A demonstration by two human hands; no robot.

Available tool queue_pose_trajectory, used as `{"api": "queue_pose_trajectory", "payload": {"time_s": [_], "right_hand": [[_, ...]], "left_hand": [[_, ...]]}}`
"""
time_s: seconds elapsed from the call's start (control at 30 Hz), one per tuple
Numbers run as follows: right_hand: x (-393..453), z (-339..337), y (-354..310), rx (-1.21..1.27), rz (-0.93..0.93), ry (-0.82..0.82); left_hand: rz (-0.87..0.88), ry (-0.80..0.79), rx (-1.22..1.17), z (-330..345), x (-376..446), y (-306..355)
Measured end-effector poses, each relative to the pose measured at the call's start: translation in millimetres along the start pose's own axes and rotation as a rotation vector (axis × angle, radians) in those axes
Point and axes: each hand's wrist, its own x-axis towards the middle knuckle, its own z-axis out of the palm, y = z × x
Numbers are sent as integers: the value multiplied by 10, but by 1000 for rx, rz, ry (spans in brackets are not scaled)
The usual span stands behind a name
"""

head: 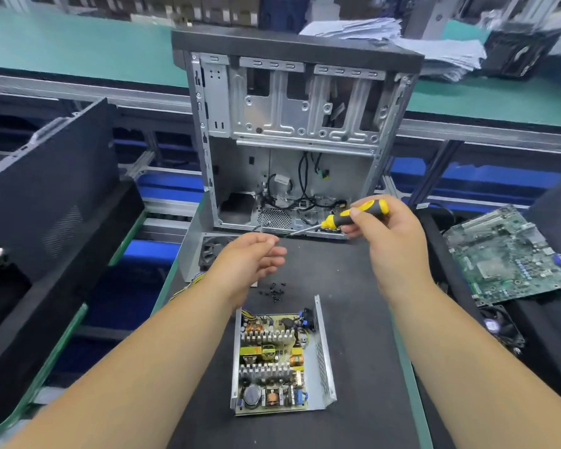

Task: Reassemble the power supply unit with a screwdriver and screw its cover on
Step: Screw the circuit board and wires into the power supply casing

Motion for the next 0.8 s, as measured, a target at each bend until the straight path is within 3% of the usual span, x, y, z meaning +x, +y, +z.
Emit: {"api": "queue_pose_trajectory", "payload": {"time_s": [0.2,0.8], "right_hand": [[-102,-227,-116,21,-25,34],[-483,-1097,-420,22,-18,106]], "left_hand": [[-126,-87,-298,339,-74,44],[-16,-103,-224,1157,-423,-17]]}}
